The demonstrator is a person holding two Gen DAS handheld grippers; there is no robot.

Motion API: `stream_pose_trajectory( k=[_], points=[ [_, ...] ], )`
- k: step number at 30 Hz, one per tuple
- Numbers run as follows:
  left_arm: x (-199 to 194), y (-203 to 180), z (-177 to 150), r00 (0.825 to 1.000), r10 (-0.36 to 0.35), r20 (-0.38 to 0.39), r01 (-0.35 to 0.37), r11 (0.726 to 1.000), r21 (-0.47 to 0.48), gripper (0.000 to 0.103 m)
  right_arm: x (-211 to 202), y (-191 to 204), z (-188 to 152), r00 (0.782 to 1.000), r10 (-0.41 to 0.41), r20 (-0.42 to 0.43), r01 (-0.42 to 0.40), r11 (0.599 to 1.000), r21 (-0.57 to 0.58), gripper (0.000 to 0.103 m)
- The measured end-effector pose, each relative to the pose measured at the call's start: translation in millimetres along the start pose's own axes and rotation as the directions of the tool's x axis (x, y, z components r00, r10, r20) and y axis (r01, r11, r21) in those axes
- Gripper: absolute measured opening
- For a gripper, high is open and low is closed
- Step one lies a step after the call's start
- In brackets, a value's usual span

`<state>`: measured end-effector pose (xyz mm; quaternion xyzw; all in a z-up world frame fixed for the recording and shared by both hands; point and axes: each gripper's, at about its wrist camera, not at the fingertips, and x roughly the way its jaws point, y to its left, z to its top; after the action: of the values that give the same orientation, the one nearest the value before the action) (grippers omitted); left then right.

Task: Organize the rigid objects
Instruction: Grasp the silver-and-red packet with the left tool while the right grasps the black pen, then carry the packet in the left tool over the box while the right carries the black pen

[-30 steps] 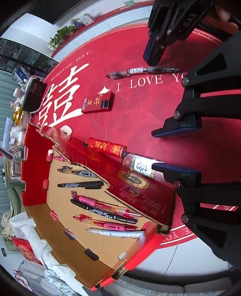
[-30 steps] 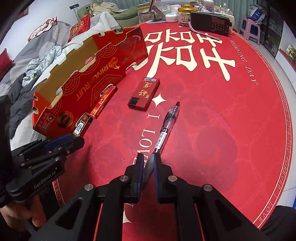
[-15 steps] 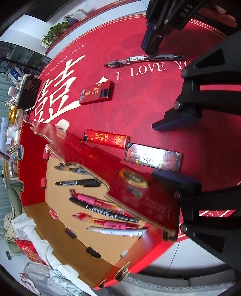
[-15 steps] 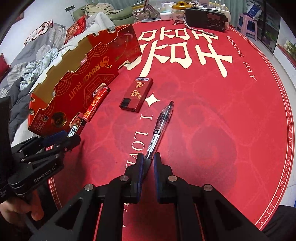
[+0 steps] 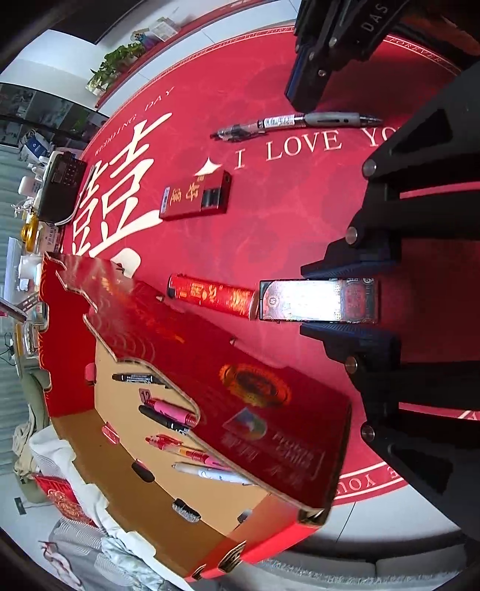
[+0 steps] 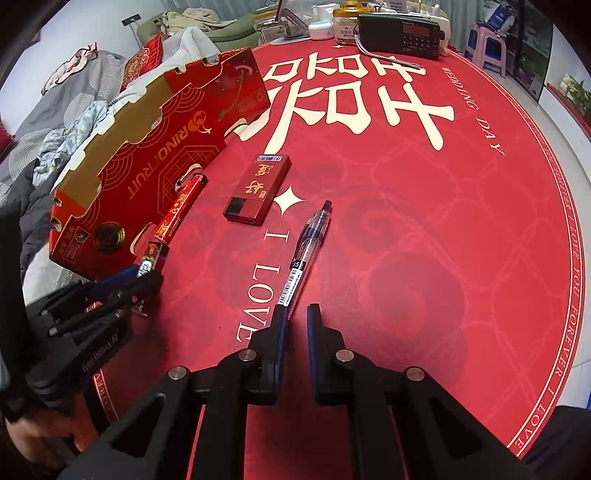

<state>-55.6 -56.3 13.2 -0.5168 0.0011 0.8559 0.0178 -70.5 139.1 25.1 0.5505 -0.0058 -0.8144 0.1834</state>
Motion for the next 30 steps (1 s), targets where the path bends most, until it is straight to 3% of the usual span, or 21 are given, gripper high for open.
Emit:
stream_pose_trajectory(
  k=[10, 11, 13, 15, 17, 19, 23, 30],
  points=[
    [-2.7, 2.0, -4.9, 0.999, -0.005, 0.035, 0.006, 1.0, -0.013, 0.025, 10.2, 10.0, 16.7, 0.999, -0.006, -0.04, 0.009, 0.996, 0.083, 0.014],
    [-2.5, 1.8, -4.9, 0.999, -0.006, 0.036, 0.006, 1.0, -0.013, 0.025, 15.6, 12.1, 18.4, 0.998, -0.03, -0.055, 0.034, 0.996, 0.085, 0.033],
    [-2.6, 1.6, -5.5, 0.999, -0.005, 0.04, 0.005, 1.0, -0.011, 0.025, 19.9, 19.5, 21.3, 0.996, -0.078, -0.036, 0.08, 0.995, 0.061, 0.045],
    [-2.7, 1.1, -6.0, 0.999, -0.004, 0.043, 0.004, 1.0, -0.009, 0.025, 25.2, 36.6, 22.3, 0.989, -0.147, -0.013, 0.146, 0.988, -0.049, 0.042],
    [-2.6, 1.0, -6.2, 0.999, -0.003, 0.044, 0.004, 1.0, -0.01, 0.025, 26.4, 45.8, 16.9, 0.986, -0.166, 0.015, 0.166, 0.977, -0.132, 0.018],
    [-2.9, 1.0, -7.1, 0.999, -0.005, 0.042, 0.006, 1.0, -0.018, 0.025, 24.4, 46.7, 10.5, 0.99, -0.143, 0.013, 0.143, 0.976, -0.165, 0.012],
    [-5.9, -8.8, -13.9, 0.999, 0.007, 0.033, -0.006, 1.0, -0.015, 0.025, 16.7, 47.9, -9.6, 0.99, -0.142, 0.019, 0.143, 0.963, -0.231, 0.012],
    [-12.9, -27.8, -24.8, 1.0, 0.0, -0.002, 0.0, 0.999, -0.034, 0.025, 5.6, 29.6, -24.2, 0.991, -0.135, -0.003, 0.132, 0.97, -0.204, 0.011]
  ],
)
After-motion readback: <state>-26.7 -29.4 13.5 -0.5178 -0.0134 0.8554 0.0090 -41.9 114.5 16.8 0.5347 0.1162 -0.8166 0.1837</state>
